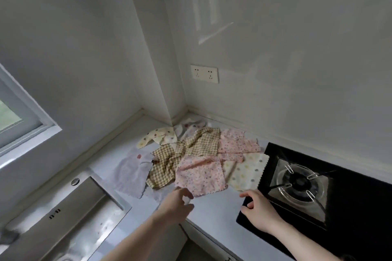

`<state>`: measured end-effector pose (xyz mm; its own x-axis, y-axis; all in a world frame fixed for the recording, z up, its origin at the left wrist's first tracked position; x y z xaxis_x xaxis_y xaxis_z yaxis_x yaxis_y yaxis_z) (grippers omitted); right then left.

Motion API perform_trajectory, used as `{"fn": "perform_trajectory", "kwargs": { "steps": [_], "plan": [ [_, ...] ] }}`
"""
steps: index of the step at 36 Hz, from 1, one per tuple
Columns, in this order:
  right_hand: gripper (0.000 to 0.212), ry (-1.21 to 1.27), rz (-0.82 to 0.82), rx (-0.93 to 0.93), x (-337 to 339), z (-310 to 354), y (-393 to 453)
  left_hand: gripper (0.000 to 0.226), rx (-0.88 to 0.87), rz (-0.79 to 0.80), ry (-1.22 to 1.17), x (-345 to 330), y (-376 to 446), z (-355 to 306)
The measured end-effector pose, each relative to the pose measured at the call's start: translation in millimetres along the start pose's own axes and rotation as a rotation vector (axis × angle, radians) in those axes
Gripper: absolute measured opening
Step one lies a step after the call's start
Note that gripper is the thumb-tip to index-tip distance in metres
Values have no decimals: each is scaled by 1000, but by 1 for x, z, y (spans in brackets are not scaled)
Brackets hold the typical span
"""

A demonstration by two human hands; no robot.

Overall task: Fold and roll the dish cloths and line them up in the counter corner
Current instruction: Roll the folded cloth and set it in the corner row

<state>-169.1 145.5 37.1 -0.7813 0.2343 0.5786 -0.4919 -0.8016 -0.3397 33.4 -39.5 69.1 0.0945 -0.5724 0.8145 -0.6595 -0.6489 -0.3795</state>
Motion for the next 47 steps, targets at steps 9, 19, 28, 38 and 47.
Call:
{"fn": "perform_trajectory", "kwargs": {
  "steps": [9, 19, 28, 38, 47],
  "plan": [
    [27, 0, -121, -111, -48, -3, 41, 21, -214, 36, 94, -4, 70, 34],
    [34, 30, -207, -94, -70, -19, 106, 42, -425, -12, 211, -32, 134, 40],
    [53, -303, -633, 160, -109, -20, 130, 27, -568, -310, 183, -71, 156, 58],
    [57, -422, -647, 186, -120, -21, 129, 19, -634, -406, 171, -76, 152, 63],
    [44, -445, -633, 177, -125, -18, 124, 19, -662, -475, 169, -79, 149, 68]
  ]
}}
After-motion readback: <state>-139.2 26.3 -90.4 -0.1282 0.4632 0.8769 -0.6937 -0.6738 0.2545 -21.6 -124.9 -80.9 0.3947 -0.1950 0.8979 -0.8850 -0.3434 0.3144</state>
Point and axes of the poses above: each hand's wrist, its own y-axis towards the middle knuckle, its own x-axis out of the back of the hand, z = x × y, the point moved 10 cm from there along y, towards the middle knuckle
